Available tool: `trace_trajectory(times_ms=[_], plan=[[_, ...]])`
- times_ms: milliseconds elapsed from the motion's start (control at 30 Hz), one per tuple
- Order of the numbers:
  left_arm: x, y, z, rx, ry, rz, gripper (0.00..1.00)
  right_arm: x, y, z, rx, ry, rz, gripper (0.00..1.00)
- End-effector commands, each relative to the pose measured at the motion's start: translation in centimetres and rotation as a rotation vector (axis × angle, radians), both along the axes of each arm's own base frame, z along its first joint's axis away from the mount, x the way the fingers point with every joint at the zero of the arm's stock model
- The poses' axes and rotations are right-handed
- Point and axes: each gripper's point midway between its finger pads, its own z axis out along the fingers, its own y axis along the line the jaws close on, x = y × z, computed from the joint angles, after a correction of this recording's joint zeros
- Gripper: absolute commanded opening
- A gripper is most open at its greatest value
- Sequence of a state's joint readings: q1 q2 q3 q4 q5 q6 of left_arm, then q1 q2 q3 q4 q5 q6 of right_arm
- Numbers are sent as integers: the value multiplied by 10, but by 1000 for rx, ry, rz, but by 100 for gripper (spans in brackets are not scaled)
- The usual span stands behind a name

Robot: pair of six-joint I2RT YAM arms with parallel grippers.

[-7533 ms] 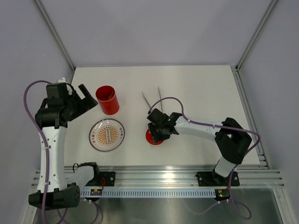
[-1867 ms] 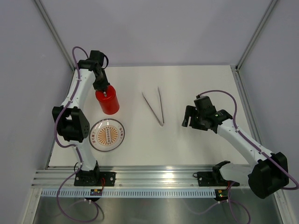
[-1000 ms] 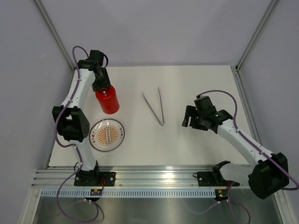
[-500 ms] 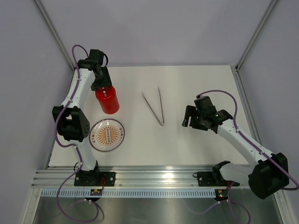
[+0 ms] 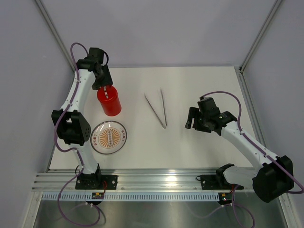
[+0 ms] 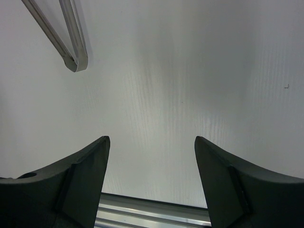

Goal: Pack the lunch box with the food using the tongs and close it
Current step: Close the box lid on the packing box.

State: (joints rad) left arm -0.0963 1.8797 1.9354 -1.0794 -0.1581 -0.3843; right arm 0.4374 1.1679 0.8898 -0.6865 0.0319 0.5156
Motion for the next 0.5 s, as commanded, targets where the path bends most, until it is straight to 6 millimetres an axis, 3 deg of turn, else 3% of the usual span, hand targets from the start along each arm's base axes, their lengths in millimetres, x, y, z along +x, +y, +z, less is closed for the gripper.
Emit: trace_trajectory(times_ms=[0, 267, 367, 467], plan=[[7, 1, 22, 4, -75, 4, 56, 4, 5, 13, 29, -24, 4, 79], [6, 1, -51, 21, 83, 6, 58, 3, 4, 11, 25, -20, 5, 79], [3, 2, -57, 22, 100, 7, 58, 2, 3, 11, 25, -20, 5, 79], [0, 3, -43, 25, 73, 7, 58, 2, 3, 12, 26, -23, 6, 79]])
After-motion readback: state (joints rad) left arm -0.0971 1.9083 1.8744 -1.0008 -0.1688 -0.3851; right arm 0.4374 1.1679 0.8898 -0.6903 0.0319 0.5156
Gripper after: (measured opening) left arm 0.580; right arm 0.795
